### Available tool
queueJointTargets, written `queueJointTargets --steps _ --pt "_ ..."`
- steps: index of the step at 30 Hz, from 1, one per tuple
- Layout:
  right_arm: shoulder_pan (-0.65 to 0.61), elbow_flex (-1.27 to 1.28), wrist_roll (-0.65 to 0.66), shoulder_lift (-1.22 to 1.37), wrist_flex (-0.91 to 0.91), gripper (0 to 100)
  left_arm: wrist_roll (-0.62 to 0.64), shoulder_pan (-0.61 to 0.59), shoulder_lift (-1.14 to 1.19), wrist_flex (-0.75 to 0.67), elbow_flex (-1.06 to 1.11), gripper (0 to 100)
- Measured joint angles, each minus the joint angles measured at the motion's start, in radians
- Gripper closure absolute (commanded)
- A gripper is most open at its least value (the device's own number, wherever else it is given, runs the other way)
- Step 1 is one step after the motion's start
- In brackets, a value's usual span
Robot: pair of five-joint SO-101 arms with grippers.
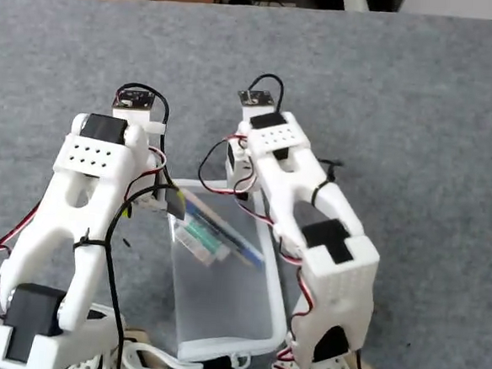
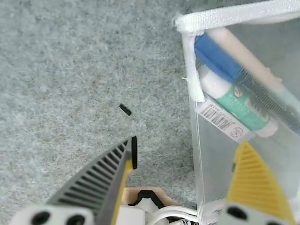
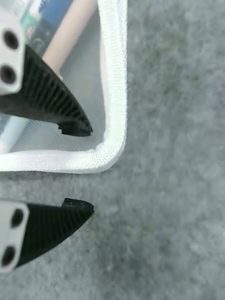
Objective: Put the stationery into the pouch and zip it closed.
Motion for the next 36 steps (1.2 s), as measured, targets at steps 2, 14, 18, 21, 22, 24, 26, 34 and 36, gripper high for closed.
queueJointTargets --steps 2,14,18,21,22,24,26,34,36 --pt "-0.008 -0.061 0.000 0.046 0.049 76.6 0.000 0.000 0.000 0.000 0.000 66" --pt "-0.038 -0.502 0.000 0.350 0.353 97.4 0.000 -0.097 0.000 0.037 -0.107 66" --pt "-0.035 -0.635 0.000 0.431 0.439 98.7 0.000 -0.140 0.000 0.038 -0.118 66" --pt "-0.034 -0.717 0.002 0.483 0.462 98.7 0.000 -0.158 0.000 0.038 -0.118 66" --pt "-0.034 -0.730 0.002 0.494 0.466 98.7 0.000 -0.161 0.000 0.038 -0.118 66" --pt "-0.034 -0.772 0.002 0.514 0.470 98.7 0.000 -0.161 0.000 0.038 -0.120 66" --pt "-0.035 -0.807 0.002 0.526 0.470 98.7 0.000 -0.161 0.000 0.038 -0.121 66" --pt "-0.041 -1.019 0.002 0.578 0.470 98.7 0.000 -0.164 0.000 0.038 -0.121 66" --pt "-0.043 -1.080 0.002 0.582 0.468 98.7 0.000 -0.164 0.000 0.038 -0.121 66"
